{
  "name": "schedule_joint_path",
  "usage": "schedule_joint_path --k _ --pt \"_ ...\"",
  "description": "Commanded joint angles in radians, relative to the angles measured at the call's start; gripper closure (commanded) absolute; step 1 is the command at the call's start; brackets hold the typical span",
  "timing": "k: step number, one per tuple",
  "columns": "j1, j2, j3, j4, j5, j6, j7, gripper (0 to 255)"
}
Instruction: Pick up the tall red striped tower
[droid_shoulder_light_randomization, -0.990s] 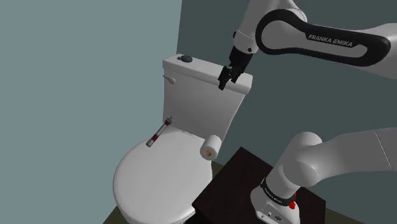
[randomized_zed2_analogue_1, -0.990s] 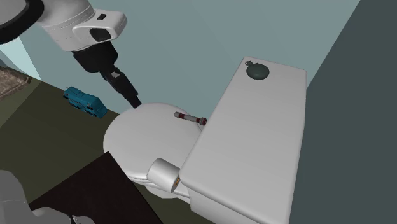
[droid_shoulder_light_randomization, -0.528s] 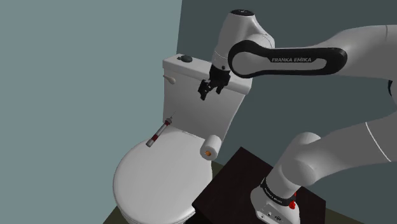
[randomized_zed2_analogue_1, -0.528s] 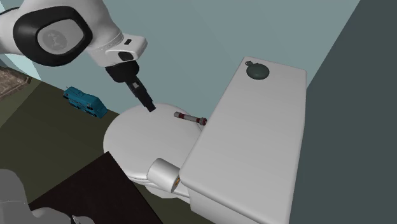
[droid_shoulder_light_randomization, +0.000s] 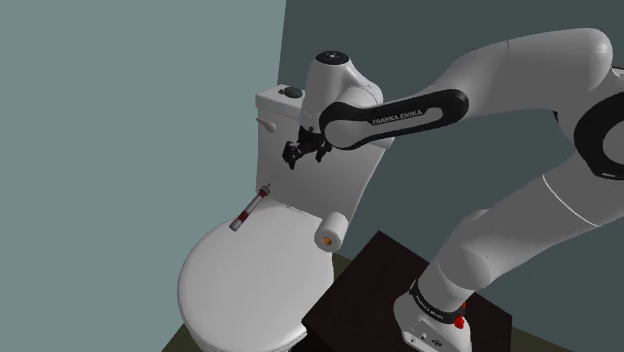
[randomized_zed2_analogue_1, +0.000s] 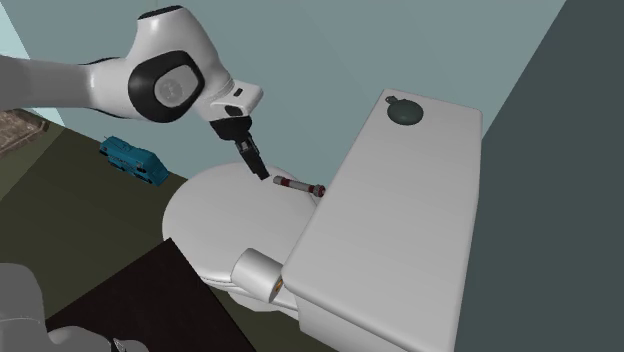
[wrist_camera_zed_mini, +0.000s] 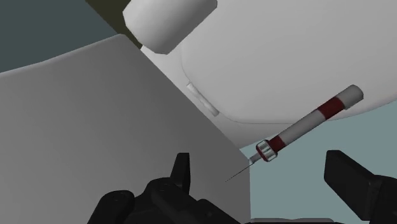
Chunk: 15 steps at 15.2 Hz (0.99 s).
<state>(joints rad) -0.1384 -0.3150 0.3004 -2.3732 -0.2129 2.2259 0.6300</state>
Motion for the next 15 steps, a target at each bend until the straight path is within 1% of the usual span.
schedule_joint_path --k 1,4,7,11,15 --pt "-0.025 0.082 0.029 0.016 -0.050 0.057 0.094 0" --pt "-0.055 0.206 0.059 0.069 -0.143 0.105 0.236 0" --pt "-0.069 0.336 0.070 0.138 -0.249 0.132 0.381 0" --pt "-0.054 0.507 0.050 0.252 -0.379 0.141 0.556 0" --pt "-0.018 0.671 0.005 0.386 -0.472 0.134 0.693 0"
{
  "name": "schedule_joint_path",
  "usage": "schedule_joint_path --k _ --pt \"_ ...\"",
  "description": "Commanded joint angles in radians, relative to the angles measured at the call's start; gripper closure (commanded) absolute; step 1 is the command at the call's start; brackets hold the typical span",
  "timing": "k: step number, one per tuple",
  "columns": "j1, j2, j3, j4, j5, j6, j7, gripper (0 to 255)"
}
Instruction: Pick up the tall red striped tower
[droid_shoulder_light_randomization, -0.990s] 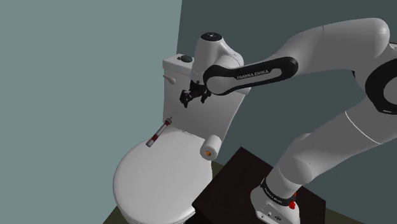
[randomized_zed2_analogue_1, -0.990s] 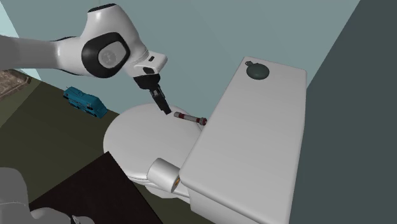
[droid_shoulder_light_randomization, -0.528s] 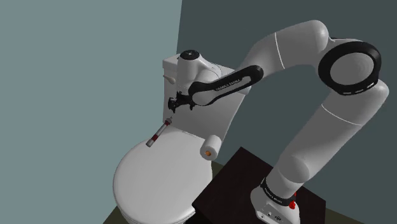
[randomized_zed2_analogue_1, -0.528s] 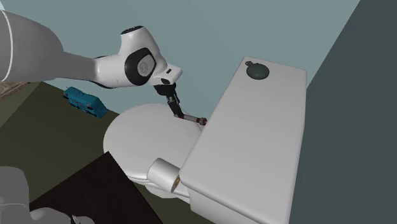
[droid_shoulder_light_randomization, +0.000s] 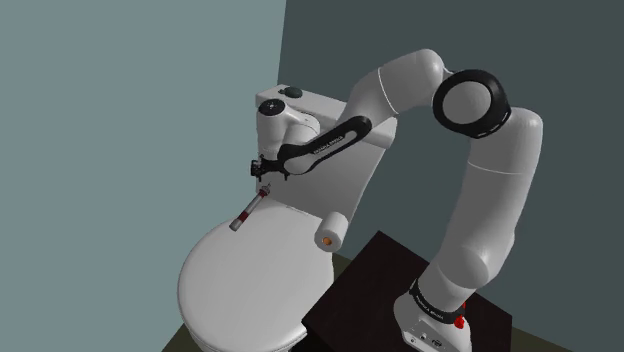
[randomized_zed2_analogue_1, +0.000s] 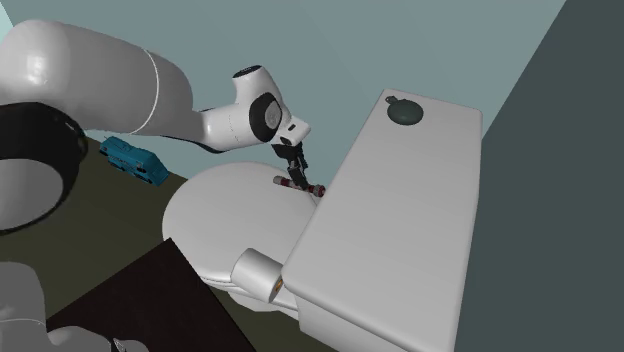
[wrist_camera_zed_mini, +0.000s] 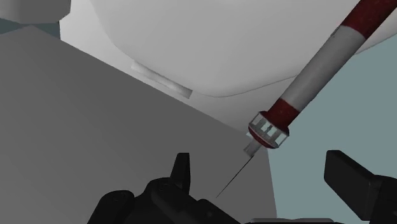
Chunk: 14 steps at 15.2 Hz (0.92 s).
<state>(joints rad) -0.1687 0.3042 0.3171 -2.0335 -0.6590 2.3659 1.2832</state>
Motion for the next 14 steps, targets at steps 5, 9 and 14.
schedule_joint_path --k 5,9,14 --pt "0.053 0.216 -0.065 0.205 -0.080 -0.021 0.141 0" --pt "0.062 0.253 -0.079 0.207 -0.106 0.008 0.169 0" --pt "0.070 0.287 -0.093 0.212 -0.129 0.032 0.194 0"
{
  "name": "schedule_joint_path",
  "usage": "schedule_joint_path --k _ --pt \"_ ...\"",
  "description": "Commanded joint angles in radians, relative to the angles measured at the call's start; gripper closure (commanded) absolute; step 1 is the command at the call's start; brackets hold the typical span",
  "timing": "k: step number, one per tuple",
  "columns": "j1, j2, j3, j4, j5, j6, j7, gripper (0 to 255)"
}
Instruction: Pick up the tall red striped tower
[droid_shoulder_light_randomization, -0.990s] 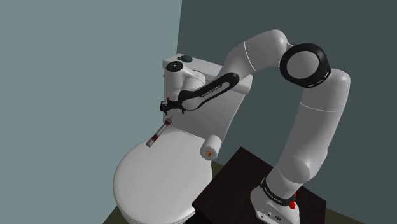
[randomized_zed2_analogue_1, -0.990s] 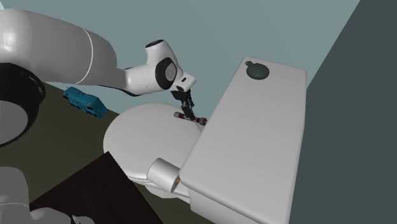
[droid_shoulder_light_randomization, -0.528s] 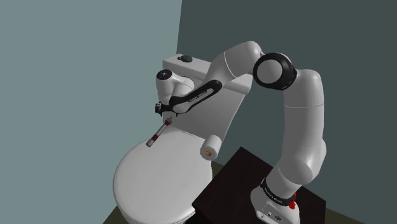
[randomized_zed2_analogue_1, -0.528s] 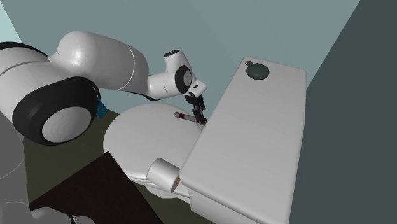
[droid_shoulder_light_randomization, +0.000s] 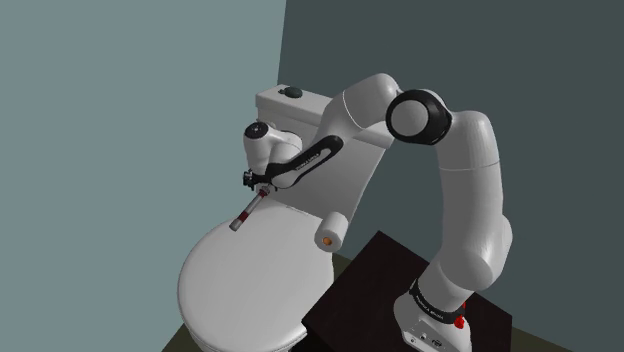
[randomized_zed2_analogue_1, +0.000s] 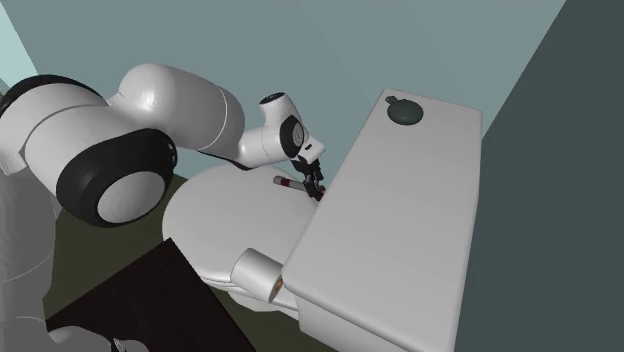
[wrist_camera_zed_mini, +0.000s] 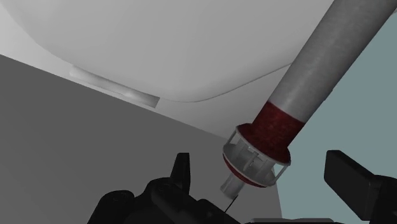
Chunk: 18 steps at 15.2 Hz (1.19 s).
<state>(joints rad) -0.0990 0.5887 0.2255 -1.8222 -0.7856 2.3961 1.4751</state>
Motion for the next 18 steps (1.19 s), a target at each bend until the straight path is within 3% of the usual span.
schedule_joint_path --k 1,10,18 --pt "0.001 0.004 -0.001 0.002 -0.002 0.002 0.002 255" --pt "0.001 0.003 -0.001 0.001 -0.002 0.002 0.002 255" --pt "-0.018 -0.072 0.028 -0.007 0.049 -0.054 -0.054 255"
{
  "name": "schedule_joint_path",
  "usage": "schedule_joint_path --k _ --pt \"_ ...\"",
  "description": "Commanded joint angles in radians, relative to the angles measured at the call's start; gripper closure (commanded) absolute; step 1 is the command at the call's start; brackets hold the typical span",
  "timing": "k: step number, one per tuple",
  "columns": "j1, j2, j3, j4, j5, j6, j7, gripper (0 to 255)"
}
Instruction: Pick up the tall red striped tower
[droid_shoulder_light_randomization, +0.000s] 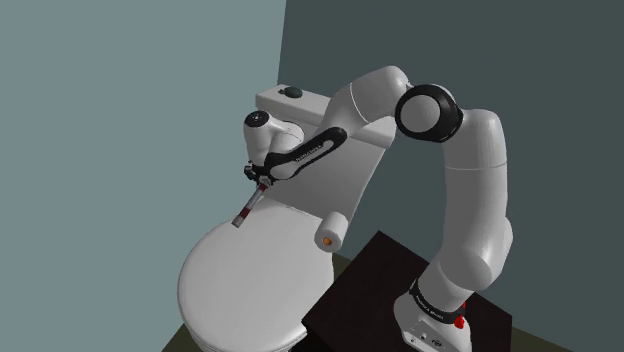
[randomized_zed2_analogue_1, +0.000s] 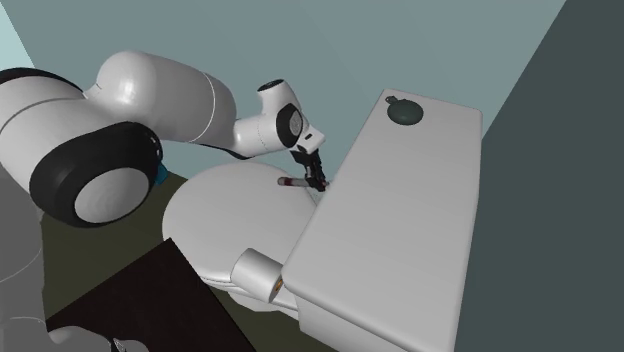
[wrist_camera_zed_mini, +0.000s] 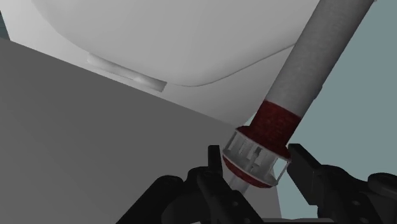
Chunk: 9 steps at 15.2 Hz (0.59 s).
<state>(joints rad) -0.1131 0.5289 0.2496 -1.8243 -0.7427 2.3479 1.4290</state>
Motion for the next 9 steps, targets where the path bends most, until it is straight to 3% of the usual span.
schedule_joint_path --k 1,9 --pt "-0.006 -0.021 0.007 -0.004 0.013 -0.013 -0.015 255" --pt "-0.017 -0.073 0.026 0.001 0.053 -0.060 -0.058 255"
